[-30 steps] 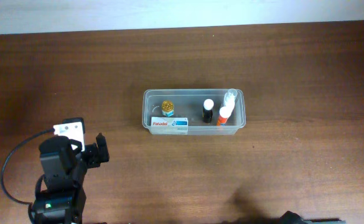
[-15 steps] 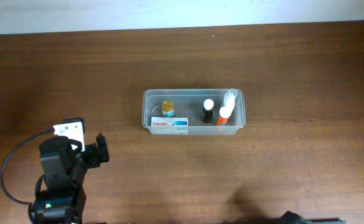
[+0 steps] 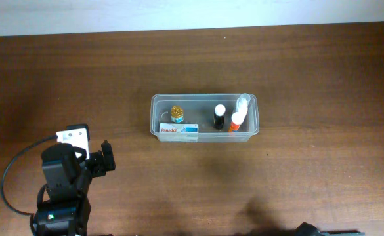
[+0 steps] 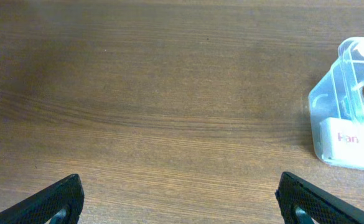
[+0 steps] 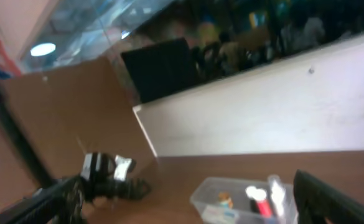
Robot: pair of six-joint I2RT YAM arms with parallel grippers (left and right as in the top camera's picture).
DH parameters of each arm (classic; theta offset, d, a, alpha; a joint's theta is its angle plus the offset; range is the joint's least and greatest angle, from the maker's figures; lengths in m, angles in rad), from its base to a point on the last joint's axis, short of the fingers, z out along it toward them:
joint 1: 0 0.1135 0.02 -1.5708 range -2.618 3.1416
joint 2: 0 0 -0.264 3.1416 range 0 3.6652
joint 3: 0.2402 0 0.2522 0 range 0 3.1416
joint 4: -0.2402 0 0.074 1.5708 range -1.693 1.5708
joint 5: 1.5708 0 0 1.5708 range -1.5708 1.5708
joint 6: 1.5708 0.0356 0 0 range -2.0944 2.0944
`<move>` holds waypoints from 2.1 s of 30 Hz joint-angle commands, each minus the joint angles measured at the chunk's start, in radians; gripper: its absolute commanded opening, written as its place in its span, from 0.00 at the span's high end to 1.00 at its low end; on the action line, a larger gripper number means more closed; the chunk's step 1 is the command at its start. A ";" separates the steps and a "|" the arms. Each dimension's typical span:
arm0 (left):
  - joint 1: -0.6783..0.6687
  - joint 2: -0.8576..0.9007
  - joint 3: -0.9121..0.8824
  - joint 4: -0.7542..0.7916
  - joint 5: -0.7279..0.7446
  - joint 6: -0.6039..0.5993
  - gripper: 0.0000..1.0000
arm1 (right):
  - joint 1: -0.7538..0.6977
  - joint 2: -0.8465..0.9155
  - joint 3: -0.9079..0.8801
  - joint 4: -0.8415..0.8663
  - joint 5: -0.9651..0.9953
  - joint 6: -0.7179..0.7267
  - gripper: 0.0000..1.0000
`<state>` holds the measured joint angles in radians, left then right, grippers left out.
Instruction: Pack container
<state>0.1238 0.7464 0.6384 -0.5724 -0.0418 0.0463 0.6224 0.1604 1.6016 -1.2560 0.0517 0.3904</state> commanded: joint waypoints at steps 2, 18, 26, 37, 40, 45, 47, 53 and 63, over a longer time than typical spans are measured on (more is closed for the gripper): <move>-0.002 0.001 -0.001 0.003 -0.007 0.019 0.01 | -0.001 -0.009 -0.273 0.200 -0.022 0.204 0.02; -0.002 0.001 -0.001 0.003 -0.007 0.019 0.01 | -0.001 -0.009 -0.738 0.506 -0.014 0.310 0.02; -0.002 0.001 -0.001 0.003 -0.007 0.019 0.01 | -0.016 -0.013 -0.744 0.513 -0.004 0.309 0.02; -0.002 0.001 -0.001 0.003 -0.007 0.019 0.01 | -0.182 -0.080 -0.967 0.592 0.009 0.294 0.02; -0.002 0.001 -0.001 0.003 -0.007 0.019 0.01 | -0.204 -0.157 -1.101 0.729 0.009 0.294 0.01; -0.002 0.001 -0.001 0.003 -0.007 0.019 0.01 | -0.247 -0.151 -1.287 1.066 -0.019 0.204 0.02; -0.002 0.001 -0.001 0.003 -0.007 0.019 0.01 | -0.259 -0.156 -1.355 1.188 -0.023 0.133 0.02; -0.002 0.001 -0.001 0.003 -0.007 0.019 0.01 | -0.305 -0.156 -1.453 1.310 -0.022 -0.081 0.02; -0.002 0.001 -0.001 0.003 -0.007 0.019 0.01 | -0.449 -0.156 -1.495 1.293 -0.092 -0.402 0.01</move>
<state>0.1238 0.7464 0.6384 -0.5720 -0.0418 0.0463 0.2123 0.0158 0.1284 0.0364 0.0238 0.1734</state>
